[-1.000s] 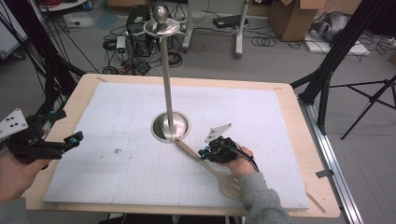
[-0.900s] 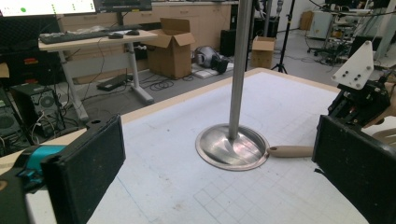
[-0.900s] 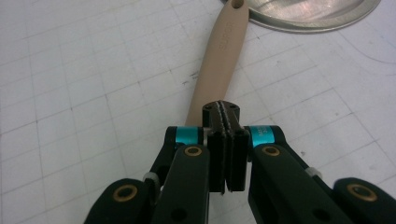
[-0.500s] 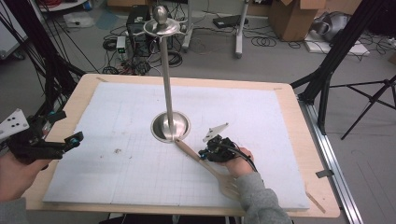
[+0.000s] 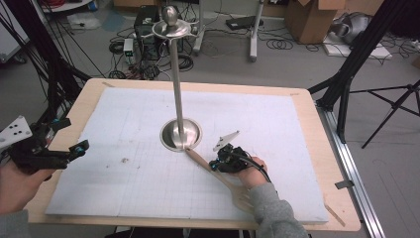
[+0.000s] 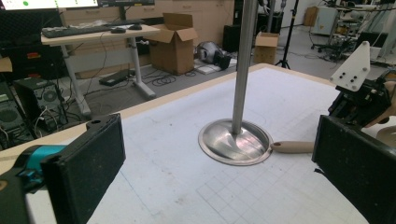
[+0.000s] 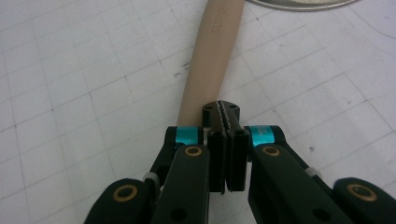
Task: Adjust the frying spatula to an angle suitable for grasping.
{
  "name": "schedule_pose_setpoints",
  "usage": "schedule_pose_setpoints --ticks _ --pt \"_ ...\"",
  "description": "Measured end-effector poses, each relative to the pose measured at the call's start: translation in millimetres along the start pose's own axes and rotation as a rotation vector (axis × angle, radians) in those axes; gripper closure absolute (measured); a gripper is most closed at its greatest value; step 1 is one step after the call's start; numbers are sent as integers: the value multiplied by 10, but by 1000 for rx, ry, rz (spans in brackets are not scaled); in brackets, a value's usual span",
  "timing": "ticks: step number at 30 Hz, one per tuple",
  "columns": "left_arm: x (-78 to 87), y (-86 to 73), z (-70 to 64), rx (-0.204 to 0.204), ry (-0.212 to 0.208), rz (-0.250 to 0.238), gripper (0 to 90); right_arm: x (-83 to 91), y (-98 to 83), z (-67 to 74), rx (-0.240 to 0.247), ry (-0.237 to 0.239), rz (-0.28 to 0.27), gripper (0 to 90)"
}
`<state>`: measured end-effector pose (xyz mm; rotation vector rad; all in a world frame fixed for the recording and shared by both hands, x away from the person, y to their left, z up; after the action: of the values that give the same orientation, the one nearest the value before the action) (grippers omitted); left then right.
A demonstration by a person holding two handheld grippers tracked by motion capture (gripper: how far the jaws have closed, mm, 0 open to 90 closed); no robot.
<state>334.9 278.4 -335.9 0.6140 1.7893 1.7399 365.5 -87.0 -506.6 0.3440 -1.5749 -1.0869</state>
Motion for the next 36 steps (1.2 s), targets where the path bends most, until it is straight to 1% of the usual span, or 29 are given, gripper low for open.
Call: schedule_pose_setpoints --ticks 10,21,23,26,31,32,36 --pt "10 -21 19 3 4 5 31 1 25 36 14 20 -16 900" --pt "6 -30 19 7 4 6 31 -13 35 84 38 46 -15 900" --pt "7 -31 22 5 5 6 31 -11 34 89 39 44 -11 900" --pt "10 -28 24 5 5 5 31 -26 46 119 69 57 -6 900" --pt "12 -25 22 5 4 4 31 -38 53 152 81 70 -2 900" --pt "10 -25 22 5 5 4 31 -42 56 165 93 76 -1 900" --pt "7 -31 22 6 4 6 31 -51 61 188 115 89 2 900"
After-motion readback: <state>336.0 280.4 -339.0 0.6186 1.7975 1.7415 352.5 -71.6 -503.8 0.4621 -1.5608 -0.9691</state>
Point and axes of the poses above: each handheld gripper's, and its own axes: x roughly backward along the jaws, y roughly out of its top, z roughly to its left, the point moved 10 cm from there along -x, roughly forward along the jaws, and after that the axes turned 14 degrees about -z, right-handed, at the moved point
